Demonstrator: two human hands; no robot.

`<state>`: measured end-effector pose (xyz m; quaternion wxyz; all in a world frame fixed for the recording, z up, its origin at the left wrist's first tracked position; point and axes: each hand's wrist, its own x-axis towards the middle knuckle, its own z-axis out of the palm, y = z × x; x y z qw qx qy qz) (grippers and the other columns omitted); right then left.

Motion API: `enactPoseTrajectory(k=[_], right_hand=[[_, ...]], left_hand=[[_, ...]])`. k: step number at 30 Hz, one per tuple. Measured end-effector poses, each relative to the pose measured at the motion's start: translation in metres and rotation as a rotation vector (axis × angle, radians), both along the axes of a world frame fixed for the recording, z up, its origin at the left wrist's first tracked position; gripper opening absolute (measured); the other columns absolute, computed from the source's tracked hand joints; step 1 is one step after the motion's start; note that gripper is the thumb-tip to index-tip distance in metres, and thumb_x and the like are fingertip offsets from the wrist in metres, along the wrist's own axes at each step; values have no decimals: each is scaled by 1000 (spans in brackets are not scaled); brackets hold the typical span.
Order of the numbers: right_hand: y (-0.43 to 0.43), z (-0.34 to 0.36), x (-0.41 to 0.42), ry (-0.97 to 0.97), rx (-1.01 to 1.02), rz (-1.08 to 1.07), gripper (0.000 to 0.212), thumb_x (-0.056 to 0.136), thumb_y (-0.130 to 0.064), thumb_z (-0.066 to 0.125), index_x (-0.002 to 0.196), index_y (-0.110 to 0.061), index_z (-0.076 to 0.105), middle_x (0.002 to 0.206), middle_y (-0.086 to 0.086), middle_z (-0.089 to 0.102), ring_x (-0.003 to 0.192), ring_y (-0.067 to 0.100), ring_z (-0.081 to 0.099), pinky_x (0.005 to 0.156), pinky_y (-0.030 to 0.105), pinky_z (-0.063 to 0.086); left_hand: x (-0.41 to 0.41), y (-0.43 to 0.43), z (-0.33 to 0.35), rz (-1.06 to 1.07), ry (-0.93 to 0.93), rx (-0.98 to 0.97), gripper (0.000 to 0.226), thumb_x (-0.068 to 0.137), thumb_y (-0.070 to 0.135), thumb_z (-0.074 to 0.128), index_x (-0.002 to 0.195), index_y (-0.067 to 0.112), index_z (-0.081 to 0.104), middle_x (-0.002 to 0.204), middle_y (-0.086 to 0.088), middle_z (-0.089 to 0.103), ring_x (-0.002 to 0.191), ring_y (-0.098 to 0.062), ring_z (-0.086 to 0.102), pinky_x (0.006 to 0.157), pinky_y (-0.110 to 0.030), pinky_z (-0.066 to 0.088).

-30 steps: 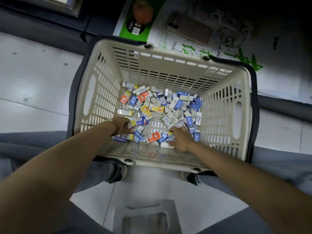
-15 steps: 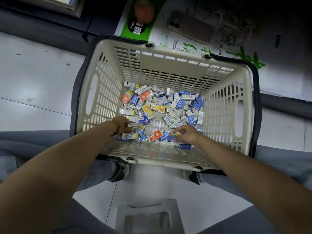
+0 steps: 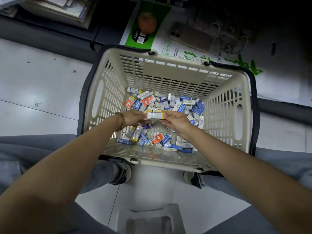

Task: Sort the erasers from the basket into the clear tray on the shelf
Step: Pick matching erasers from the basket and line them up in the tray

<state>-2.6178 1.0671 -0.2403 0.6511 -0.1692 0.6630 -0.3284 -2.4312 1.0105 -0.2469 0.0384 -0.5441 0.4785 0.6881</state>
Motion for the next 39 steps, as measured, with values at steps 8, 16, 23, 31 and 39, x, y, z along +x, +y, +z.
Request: enactPoseTrajectory(k=[8,16,23,31,39], right_hand=[[-3,7,14,-115,-11,-125,30,89,-2,58,118,7,56,98,18,66,75,16,68,65,15,57],[-3,-23,45,177,220,495,47,83,-29,70,116,3,61,96,12,67,78,16,63,75,26,55],[-11,-60,92,375,372,457,72,71,-43,79,121,0,49,115,19,58,95,23,58,87,34,51],[-6,-13,46,183,167,326,14,84,-18,69,82,-8,60,84,12,68,55,7,65,57,18,55],[-29,170,-73,343,-174,360,25,86,-12,65,109,-14,57,69,3,71,53,6,66,55,15,55]], left_hand=[[-4,-7,29,146,95,82,25,92,38,50,93,14,57,89,-7,66,81,-15,64,76,-28,56],[23,-60,70,448,173,-228,15,92,31,54,91,16,54,94,0,59,88,-15,62,73,-23,57],[24,-67,72,591,242,-296,17,93,21,53,103,9,47,99,-3,59,88,-16,64,78,-25,56],[15,-62,77,726,331,-234,9,95,16,50,99,13,43,82,-5,58,64,-11,66,64,-26,59],[-35,-54,149,566,393,85,30,96,21,48,117,-1,44,107,-22,61,87,-30,67,69,-37,59]])
